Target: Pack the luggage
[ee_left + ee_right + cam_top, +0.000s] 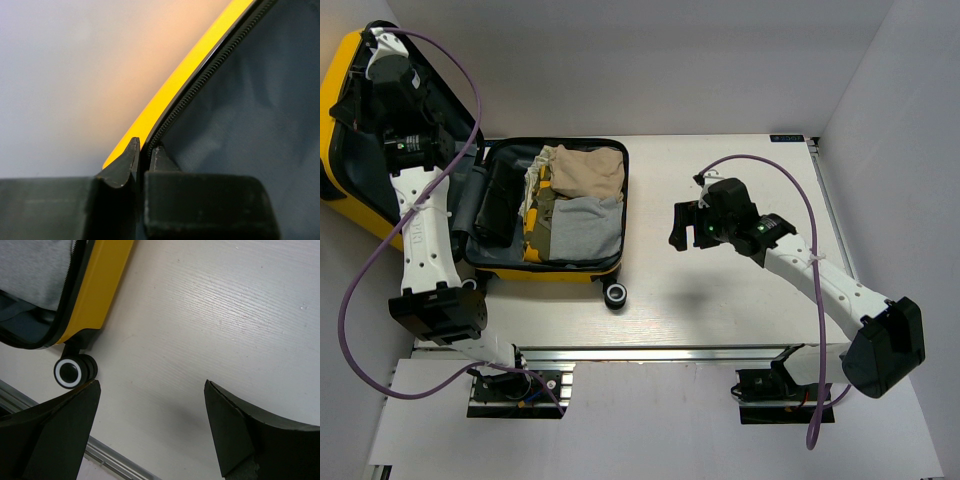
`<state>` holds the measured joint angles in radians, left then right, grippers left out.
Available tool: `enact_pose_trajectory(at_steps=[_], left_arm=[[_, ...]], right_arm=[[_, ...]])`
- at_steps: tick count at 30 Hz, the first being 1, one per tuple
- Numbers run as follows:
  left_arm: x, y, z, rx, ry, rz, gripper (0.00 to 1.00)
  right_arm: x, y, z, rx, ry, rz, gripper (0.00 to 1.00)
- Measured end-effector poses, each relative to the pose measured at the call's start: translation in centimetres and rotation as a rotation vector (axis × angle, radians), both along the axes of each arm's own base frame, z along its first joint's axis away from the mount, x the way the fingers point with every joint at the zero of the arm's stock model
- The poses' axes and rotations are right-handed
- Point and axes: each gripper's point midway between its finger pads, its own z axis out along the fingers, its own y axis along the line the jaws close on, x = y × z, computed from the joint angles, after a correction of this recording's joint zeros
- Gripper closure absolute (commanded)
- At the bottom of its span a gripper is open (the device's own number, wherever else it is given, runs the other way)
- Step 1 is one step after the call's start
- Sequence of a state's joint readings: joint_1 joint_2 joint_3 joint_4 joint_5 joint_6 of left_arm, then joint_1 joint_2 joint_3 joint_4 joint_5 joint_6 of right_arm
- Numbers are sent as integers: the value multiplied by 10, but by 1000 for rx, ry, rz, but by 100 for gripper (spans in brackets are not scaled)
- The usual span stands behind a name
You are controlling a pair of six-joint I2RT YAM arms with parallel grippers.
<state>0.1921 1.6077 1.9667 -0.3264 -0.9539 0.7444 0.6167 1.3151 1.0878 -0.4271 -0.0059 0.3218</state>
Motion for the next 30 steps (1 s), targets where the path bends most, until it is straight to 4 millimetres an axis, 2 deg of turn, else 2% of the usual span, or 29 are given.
enact_pose_trajectory(at_steps=[4, 5, 6, 9, 13, 16, 18, 21, 23, 24, 25, 27, 30], left_arm=[[6, -24, 13, -105, -92, -204, 100], [12, -34, 9, -147, -105, -282, 100], [11, -44, 12, -176, -134, -350, 100], [24, -84, 19, -285, -226, -590, 100], [60, -167, 16, -504, -349, -975, 100], [81, -245, -10, -674, -339, -1238, 100], [82, -293, -36, -773, -291, -1351, 100], [64, -380, -75, -951, -199, -1594, 100], [47, -428, -109, -1068, -88, -1695, 72], [39, -448, -125, -1123, -29, -1735, 53], [32, -464, -139, -1170, 23, -1758, 2], [23, -484, -157, -1227, 101, -1783, 2], [11, -501, -160, -1261, 146, -1823, 2]], right_arm=[[-4, 2, 7, 34, -14, 10, 11], [-5, 2, 7, 39, -13, 11, 11], [-6, 2, 5, 42, -9, 13, 11], [-9, 3, -1, 47, 5, 17, 11], [-14, 1, -7, 52, 23, 7, 11], [-18, -2, -9, 58, 20, 0, 11], [-20, -5, -9, 63, 17, -12, 11], [-21, -7, -5, 75, 5, -26, 11], [-21, -8, -2, 82, -4, -34, 11], [-20, -9, -1, 85, -13, -41, 11], [-19, -10, 0, 88, -20, -50, 11], [-18, -11, -1, 89, -24, -66, 11], [-16, -13, -2, 85, -26, -83, 11]])
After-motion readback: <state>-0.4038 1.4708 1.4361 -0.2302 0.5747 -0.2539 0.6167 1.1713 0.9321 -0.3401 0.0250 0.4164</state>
